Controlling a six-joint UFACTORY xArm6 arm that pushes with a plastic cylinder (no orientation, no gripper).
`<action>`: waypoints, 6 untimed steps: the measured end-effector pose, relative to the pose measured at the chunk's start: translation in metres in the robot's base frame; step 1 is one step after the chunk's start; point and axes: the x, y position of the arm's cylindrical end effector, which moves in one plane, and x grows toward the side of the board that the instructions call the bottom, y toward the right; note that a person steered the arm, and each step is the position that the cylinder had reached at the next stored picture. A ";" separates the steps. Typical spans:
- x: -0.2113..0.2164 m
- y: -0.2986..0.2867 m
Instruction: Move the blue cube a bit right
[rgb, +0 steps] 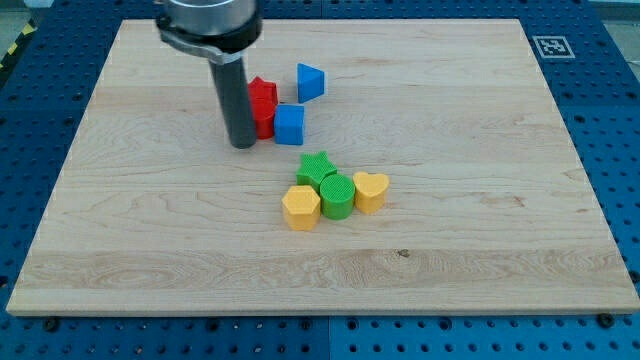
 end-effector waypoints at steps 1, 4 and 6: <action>0.000 0.005; 0.000 0.071; 0.009 0.043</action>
